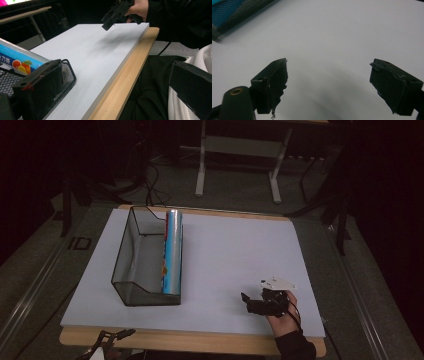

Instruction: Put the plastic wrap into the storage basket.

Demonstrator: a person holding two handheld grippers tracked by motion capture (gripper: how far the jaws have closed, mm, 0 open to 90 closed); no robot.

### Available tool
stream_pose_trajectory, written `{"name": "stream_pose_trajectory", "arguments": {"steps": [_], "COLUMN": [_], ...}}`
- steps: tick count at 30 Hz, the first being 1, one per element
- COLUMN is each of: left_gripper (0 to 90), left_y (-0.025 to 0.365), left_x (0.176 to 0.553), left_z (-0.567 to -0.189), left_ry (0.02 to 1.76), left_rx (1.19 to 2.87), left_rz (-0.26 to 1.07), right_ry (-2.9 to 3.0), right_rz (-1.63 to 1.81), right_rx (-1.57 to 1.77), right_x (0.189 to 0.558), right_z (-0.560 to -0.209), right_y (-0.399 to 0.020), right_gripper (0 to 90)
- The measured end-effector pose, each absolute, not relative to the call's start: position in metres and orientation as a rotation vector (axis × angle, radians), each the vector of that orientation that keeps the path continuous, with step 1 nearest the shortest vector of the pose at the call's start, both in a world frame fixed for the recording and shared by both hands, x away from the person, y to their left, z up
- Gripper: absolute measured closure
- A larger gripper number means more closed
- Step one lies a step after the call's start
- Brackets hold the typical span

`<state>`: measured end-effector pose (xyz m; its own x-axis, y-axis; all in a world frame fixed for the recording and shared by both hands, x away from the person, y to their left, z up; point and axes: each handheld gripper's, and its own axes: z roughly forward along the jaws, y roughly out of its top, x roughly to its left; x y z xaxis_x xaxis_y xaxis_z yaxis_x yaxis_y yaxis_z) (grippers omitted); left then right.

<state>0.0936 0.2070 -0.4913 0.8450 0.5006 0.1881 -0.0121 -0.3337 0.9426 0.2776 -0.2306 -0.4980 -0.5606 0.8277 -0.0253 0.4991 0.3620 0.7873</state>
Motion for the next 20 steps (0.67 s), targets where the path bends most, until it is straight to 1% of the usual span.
{"name": "stream_pose_trajectory", "arguments": {"steps": [8, 20], "left_gripper": [0.1, 0.1], "left_y": [0.207, 0.207], "left_x": [0.094, 0.094], "left_z": [-0.492, -0.492], "left_ry": [0.368, 0.367], "left_rx": [1.852, 1.860], "left_rz": [0.541, 0.538], "right_ry": [2.185, 2.176], "right_rz": [1.020, 1.007], "right_rx": [1.188, 1.229], "right_x": [0.275, 0.281], "right_z": [-0.503, -0.509], "right_y": [-0.251, -0.261], "right_gripper": [14.5, 14.5]}}
